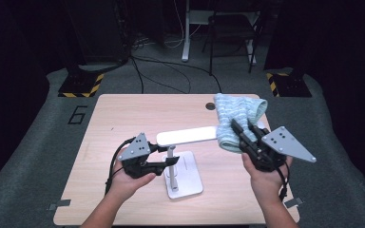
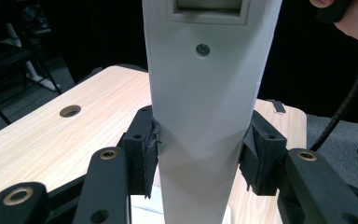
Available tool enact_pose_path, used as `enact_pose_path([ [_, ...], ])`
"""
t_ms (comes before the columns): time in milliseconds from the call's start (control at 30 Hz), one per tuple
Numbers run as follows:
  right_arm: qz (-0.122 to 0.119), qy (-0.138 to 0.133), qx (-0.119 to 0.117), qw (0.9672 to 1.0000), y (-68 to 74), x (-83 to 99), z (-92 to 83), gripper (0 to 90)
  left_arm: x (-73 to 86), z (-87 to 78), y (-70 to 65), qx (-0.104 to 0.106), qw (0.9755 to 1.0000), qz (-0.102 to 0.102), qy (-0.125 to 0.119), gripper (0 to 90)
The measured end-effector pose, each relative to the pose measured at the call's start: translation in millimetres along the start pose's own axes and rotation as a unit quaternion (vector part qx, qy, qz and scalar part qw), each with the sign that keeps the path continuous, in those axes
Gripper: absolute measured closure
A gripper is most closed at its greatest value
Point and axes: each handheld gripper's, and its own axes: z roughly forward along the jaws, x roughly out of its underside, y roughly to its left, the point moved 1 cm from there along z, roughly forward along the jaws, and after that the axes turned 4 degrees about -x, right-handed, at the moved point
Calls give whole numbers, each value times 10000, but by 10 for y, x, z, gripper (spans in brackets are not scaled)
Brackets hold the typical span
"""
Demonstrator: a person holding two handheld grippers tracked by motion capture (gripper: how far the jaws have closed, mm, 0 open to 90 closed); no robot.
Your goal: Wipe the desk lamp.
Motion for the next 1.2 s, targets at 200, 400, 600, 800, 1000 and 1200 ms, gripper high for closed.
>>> enact_pose_path([
  [200,120,91,269,9995,-245,-2,-100,725,4,-11,4,32,10000,3,13,526],
  [400,205,168,383,9989,-378,-13,-134,725,6,-12,6,19,10000,9,3,526],
  [600,217,227,363,9989,-357,15,-94,728,9,-12,8,21,10000,4,-19,525],
  [800,269,225,250,9991,-279,24,-52,729,14,-9,9,21,10000,11,-28,525],
  [1000,222,206,27,9995,-98,-2,19,730,19,-9,8,29,10000,-21,-46,525],
  [1200,143,224,-346,9990,168,-59,139,729,24,-5,8,35,10000,-52,-76,525],
])
